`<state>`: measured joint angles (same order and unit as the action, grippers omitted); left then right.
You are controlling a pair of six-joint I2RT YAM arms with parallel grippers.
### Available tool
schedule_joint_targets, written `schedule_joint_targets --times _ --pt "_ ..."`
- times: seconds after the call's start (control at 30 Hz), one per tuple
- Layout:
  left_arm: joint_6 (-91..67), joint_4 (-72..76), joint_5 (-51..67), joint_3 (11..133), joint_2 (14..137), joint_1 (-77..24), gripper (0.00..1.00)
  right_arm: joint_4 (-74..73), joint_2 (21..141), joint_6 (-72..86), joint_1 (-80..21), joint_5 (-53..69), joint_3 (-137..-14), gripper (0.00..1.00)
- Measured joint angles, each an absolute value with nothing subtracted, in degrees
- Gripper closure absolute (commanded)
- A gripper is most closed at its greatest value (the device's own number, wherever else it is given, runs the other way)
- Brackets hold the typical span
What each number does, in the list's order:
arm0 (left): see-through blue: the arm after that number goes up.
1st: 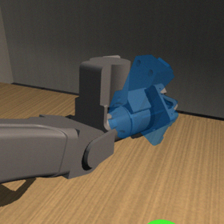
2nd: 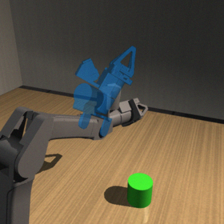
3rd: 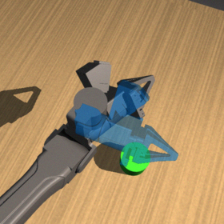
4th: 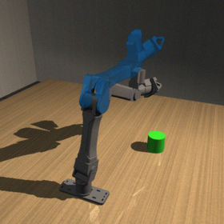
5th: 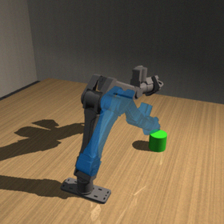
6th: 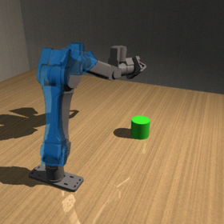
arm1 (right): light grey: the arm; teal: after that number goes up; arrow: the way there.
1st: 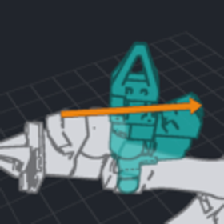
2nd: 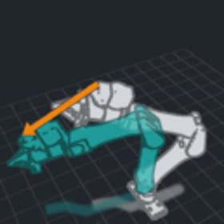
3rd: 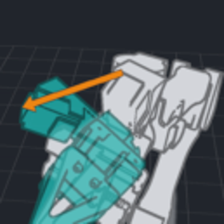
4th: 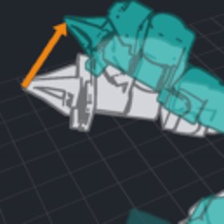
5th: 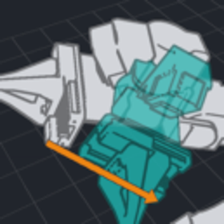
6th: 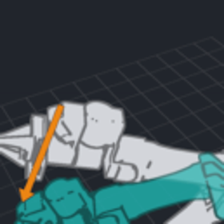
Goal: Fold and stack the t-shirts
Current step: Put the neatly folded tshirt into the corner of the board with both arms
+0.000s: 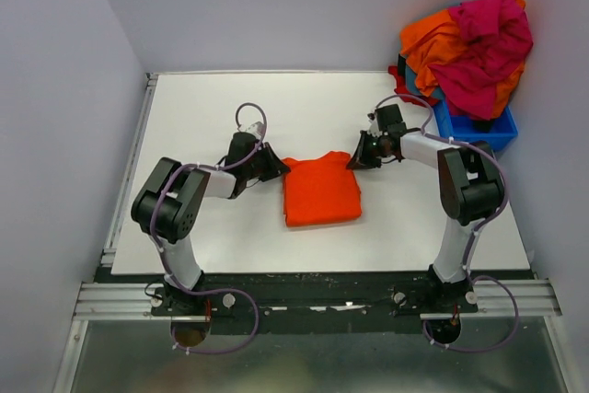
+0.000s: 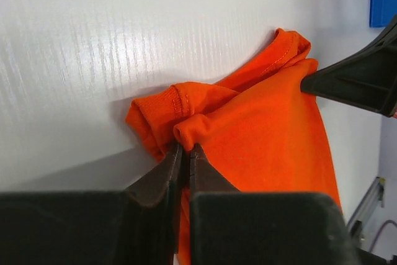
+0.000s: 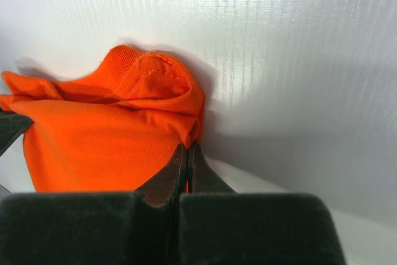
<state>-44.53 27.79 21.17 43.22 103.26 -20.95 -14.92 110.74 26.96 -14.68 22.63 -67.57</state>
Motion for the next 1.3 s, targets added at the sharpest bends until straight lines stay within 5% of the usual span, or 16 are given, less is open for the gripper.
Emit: schedule_joint_targets --times 0.57,1.0,1.3 --pt "-50.7 32.8 9.0 47.7 108.1 -38.5 1.0 -27.3 101.3 25.3 -10.4 0.2 -65.7 0.99" --pt "-55.0 33.6 2.4 75.1 127.7 -52.3 1.0 -38.3 102.1 22.6 2.4 -23.2 -67.7 0.99" --pt "-59.4 30.6 0.0 88.9 137.3 -54.8 1.0 -39.7 106.6 19.4 8.7 -28.8 -73.2 0.99"
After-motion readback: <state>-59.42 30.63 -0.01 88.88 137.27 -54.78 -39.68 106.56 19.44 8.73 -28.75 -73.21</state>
